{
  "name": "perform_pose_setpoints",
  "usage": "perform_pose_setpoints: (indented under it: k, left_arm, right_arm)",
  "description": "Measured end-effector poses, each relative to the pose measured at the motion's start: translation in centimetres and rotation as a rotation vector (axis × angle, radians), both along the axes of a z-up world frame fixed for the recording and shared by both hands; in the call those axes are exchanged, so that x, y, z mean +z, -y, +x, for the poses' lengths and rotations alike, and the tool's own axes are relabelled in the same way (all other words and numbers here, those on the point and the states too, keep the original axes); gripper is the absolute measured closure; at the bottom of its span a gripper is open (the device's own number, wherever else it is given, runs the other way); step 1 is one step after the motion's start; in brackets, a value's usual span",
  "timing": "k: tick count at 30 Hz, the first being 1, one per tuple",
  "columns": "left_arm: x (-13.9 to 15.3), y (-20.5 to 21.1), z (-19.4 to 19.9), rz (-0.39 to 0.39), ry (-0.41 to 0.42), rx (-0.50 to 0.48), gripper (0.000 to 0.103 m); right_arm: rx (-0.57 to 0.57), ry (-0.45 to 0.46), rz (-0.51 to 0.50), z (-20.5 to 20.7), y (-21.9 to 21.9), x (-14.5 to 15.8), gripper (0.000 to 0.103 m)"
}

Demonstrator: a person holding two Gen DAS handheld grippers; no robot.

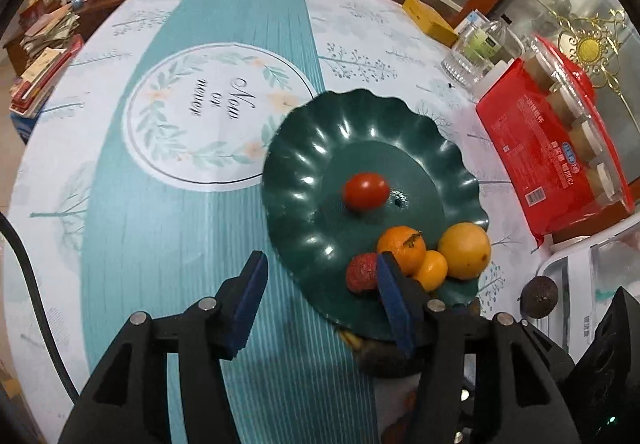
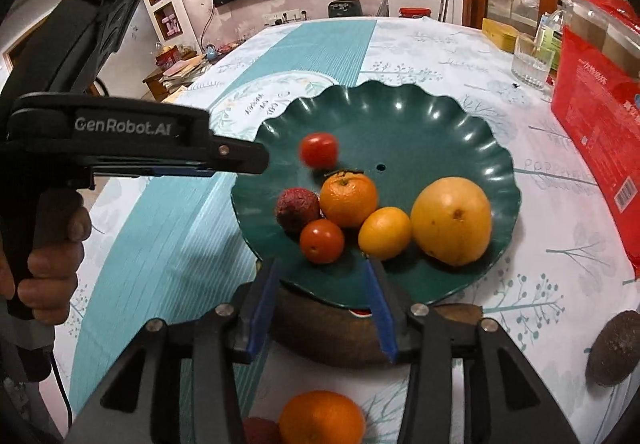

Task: Organize fruits
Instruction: 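Carry both tomatoes onto the green plate and open both tools, then move the left tool to a cherry tomato while the right tool reaches toward the avocado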

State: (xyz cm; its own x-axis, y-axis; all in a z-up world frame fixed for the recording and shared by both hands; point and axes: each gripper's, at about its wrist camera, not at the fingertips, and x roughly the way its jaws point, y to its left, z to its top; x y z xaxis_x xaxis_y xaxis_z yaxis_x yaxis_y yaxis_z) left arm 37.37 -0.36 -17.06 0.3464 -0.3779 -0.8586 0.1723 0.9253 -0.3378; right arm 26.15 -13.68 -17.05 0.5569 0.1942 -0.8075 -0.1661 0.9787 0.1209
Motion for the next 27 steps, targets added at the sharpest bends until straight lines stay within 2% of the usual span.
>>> perform_pose_setpoints:
  k: [5,10,14,22,27]
  left_arm:
    - [2.4,-1.2,-2.7,0.052,0.016,0.001,0.048]
    - [4.1,-2.5,-6.3,0.070,0.025,-0.022,0.048]
    - [5.6,-3.3,-9.7,0.114,0.074,-0.062,0.048]
    - [7.6,-5.7,-15.1,0.106,0.129,-0.103,0.048]
    - [7.7,-6.9,-17.7,0.103,0.129,-0.121,0.048]
  right_arm:
    - [-0.026,0.019,0.016,-1.9,0.2,2.0,0.054]
    - [-0.065,0.036,0.012,-4.7,0.2,3.9,0.054]
    - [-0.103,0.051,-0.009,-7.2,-0.1,5.2,0.053]
    - [-0.195,0.068,-0.042,-12.2,-1.0,7.3,0.053]
    - [-0.247,0.068,-0.054,-15.4,-1.6,7.6,0.048]
